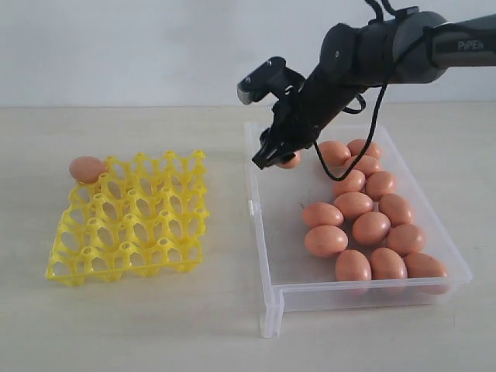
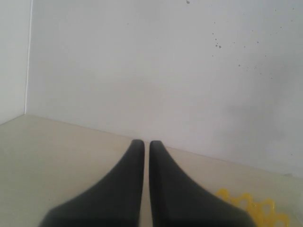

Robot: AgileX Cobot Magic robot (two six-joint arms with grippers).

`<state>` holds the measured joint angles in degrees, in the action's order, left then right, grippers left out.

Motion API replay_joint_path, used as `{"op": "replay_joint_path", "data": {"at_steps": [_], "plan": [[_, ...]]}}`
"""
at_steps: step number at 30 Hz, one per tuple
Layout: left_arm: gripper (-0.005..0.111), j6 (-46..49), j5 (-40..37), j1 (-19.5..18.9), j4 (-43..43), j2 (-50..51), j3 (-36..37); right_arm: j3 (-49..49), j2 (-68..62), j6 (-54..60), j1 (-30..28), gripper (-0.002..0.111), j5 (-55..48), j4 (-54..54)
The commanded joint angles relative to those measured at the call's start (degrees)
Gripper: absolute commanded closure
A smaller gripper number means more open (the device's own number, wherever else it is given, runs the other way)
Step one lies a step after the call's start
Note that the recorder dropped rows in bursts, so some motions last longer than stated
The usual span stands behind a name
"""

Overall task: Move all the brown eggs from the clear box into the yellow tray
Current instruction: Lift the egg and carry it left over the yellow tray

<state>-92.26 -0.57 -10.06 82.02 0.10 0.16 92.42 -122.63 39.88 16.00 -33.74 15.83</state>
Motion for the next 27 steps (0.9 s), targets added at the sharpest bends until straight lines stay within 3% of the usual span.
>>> {"op": "replay_joint_path", "data": {"at_steps": [1, 6, 11, 14, 19, 21, 22, 24, 27], "plan": [[0.103, 0.22, 0.57, -0.05, 0.27, -0.10, -0.16, -0.26, 3.56, 11.64, 0.05, 0.109, 1.77, 15.54], [0.103, 0.22, 0.57, -0.05, 0.27, -0.10, -0.16, -8.08, 7.89, 37.22, 0.05, 0.109, 5.44, 47.25], [0.103, 0.22, 0.57, -0.05, 0.27, -0.10, -0.16, -18.18, 10.16, 72.49, 0.05, 0.109, -1.58, 84.12], [0.103, 0.22, 0.57, -0.05, 0.27, -0.10, -0.16, -18.44, 9.68, 77.07, 1.13, 0.109, -8.19, 84.12], [0.103, 0.22, 0.57, -0.05, 0.27, -0.10, -0.16, -17.40, 9.68, 81.96, 5.02, 0.109, -6.20, 84.12], [0.103, 0.22, 0.57, -0.05, 0.27, -0.10, -0.16, -15.24, 9.68, 74.29, 7.95, 0.109, 4.88, 84.12], [0.103, 0.22, 0.57, -0.05, 0.27, -0.10, -0.16, -14.06, 9.94, 67.58, 10.19, 0.109, 17.31, 84.12], [0.103, 0.22, 0.57, -0.05, 0.27, -0.10, -0.16, -13.71, 10.44, 67.11, 12.73, 0.109, 29.14, 84.12], [0.103, 0.22, 0.57, -0.05, 0.27, -0.10, -0.16, -13.71, 11.12, 65.76, 13.83, 0.109, 31.68, 84.12]]}}
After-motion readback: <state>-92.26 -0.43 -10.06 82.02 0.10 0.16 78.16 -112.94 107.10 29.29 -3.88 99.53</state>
